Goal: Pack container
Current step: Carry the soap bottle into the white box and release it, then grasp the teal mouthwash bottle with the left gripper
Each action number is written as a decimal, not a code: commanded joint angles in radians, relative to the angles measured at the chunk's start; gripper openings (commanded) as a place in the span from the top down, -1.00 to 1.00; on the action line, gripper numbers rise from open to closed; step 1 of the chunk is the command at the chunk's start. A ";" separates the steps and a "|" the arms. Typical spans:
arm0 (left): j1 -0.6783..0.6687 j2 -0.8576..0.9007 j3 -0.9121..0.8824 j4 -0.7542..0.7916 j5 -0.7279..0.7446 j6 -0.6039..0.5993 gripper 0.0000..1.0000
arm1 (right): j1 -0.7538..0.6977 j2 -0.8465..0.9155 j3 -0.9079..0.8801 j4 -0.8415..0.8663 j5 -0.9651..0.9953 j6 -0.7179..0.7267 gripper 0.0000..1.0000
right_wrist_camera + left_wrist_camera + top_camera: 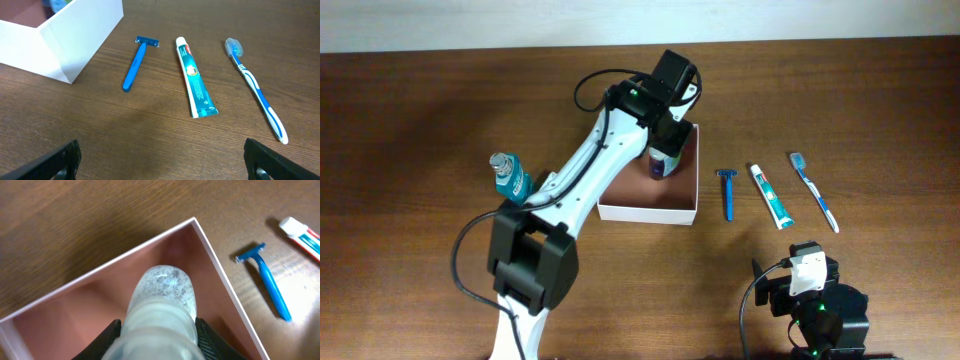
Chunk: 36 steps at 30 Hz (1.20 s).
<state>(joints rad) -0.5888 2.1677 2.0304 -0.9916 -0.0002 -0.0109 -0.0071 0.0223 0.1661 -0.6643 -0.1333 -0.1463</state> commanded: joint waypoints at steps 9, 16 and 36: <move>0.000 0.037 0.019 0.055 0.107 -0.027 -0.47 | -0.007 -0.006 -0.005 -0.001 -0.006 -0.002 -0.98; 0.053 -0.080 0.036 -0.138 0.101 0.088 -0.99 | -0.007 -0.006 -0.005 -0.001 -0.006 -0.002 -0.98; 0.523 -0.396 0.018 -0.589 -0.004 0.064 -0.94 | -0.007 -0.006 -0.005 -0.001 -0.006 -0.002 -0.98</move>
<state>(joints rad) -0.1219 1.7500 2.0975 -1.5867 0.0219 0.0471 -0.0071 0.0223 0.1661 -0.6647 -0.1329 -0.1463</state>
